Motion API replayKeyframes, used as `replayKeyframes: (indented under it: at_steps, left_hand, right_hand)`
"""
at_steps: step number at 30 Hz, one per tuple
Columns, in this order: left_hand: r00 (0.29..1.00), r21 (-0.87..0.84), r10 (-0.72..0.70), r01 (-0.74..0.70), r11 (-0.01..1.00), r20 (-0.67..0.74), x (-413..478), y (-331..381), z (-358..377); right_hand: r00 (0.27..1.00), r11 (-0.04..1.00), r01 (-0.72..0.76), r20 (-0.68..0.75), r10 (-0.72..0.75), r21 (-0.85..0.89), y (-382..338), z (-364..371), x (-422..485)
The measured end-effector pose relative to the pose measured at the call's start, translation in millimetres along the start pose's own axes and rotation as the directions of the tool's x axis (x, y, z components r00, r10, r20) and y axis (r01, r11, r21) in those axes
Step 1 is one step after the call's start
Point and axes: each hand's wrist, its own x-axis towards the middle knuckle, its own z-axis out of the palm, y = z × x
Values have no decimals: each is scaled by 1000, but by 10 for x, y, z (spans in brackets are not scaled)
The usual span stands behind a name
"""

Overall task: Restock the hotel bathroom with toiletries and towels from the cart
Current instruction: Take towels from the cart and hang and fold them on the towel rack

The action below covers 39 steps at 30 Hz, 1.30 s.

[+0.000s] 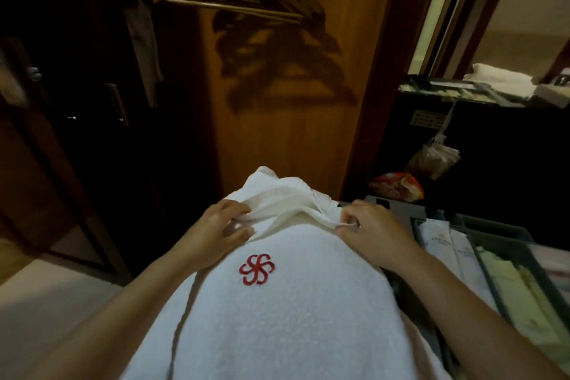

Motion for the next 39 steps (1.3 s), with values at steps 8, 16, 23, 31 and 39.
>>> replayKeyframes:
  at_steps: [8,16,23,31,39]
  left_hand:
    - [992,-13,19,-21,1000,-124,-15,-94,138]
    - [987,-125,-83,65,990,-140,-198,-75,218]
    - [964,-103,-70,45,994,-256,-248,-76,269]
    - [924,-64,-80,60,996,-374,-397,-27,248]
    - [877,122,28,35,992,-480,-735,232,-3]
  right_hand:
    - [995,996,-92,-30,92,-10,-133,58,-6]
    - [957,967,-242,184,224,82,-353,120,156]
    - [952,947,-293,127,277,128,-401,164,180]
    - [985,975,-100,-161,68,-200,-334,214,35]
    - [935,919,337,-39,-352,-206,-170,-296,-159]
